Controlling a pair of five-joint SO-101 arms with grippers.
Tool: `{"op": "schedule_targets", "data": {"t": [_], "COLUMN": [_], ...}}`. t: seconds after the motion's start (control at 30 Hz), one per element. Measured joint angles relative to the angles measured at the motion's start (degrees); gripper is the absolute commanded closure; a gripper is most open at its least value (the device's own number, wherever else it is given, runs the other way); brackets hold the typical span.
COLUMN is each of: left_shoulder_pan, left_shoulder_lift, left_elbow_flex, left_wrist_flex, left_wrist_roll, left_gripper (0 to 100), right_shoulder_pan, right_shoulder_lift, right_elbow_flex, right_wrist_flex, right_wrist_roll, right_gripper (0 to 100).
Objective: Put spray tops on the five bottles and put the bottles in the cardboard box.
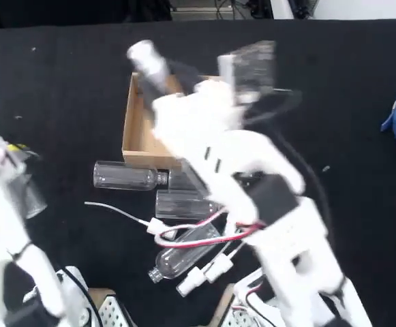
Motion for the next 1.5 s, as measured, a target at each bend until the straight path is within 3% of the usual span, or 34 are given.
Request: {"op": "schedule_targets", "data": {"t": [0.3, 0.4, 0.53, 0.67, 0.9, 1.27, 1.5], "left_shoulder_pan": [13.9, 19.0, 23.6, 23.5, 18.3, 0.6, -10.6], "left_shoulder_lift": [-11.7, -15.6, -20.7, -23.8, -20.4, 7.0, 20.1], "left_elbow_flex": [10.4, 11.6, 14.9, 19.2, 19.3, -3.9, -5.3], "left_wrist_flex": [-4.1, -4.1, -4.1, -4.1, -1.6, 18.7, 13.3], "left_wrist_roll": [0.0, 0.0, 0.0, -1.8, -7.3, -23.4, -33.6], "left_gripper": [97, 97, 97, 97, 97, 97, 97], "right_shoulder_pan": [30.7, 40.4, 48.0, 53.9, 56.7, 56.7, 56.6], "right_shoulder_lift": [-4.7, -3.7, 2.3, 10.7, 24.4, 32.2, 32.2], "right_elbow_flex": [0.9, 4.5, 9.4, 11.4, 11.4, 11.4, 11.4], "right_wrist_flex": [16.4, 18.9, 18.9, 19.0, 16.4, 11.1, 10.9], "right_wrist_roll": [-0.3, 4.0, 10.4, 13.6, 16.9, 17.1, 18.1], "right_gripper": [93.8, 93.8, 93.8, 93.8, 93.8, 93.9, 93.9]}}
